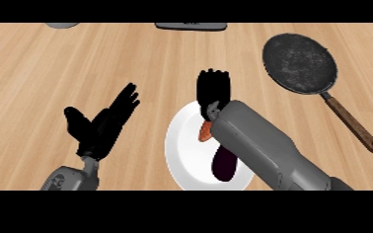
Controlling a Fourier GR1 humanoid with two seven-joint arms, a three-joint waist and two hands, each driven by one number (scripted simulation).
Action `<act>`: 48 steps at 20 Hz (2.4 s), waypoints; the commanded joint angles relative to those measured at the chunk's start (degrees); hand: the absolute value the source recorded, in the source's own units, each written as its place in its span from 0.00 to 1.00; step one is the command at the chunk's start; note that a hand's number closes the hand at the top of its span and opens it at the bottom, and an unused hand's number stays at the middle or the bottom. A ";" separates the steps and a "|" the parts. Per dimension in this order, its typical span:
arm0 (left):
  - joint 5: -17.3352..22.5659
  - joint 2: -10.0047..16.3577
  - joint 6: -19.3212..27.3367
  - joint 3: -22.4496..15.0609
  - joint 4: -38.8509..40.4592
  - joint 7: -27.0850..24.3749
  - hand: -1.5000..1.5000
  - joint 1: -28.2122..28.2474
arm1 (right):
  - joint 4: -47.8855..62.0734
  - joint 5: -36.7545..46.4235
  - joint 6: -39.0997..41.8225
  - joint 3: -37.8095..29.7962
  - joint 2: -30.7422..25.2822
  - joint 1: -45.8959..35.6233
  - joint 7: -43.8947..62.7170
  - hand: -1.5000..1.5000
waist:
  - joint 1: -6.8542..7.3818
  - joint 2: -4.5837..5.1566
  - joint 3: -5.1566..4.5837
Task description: Pick the sweet potato from the plate and place it in the pan
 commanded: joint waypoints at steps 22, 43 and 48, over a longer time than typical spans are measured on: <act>-0.92 -0.59 -0.74 0.71 -0.73 0.46 0.50 0.23 | 15.59 -22.90 13.36 14.76 5.46 -9.21 23.35 0.00 | 0.72 0.58 0.29; -1.73 -1.46 -1.16 2.24 -5.48 2.33 0.50 4.23 | 17.31 -15.76 10.85 19.57 5.47 -7.40 14.66 1.00 | -1.46 0.30 0.38; -3.15 -3.23 -1.75 3.19 1.25 -0.97 0.50 1.61 | 19.87 -11.54 14.93 20.13 5.48 -10.52 8.61 1.00 | -2.00 0.42 0.36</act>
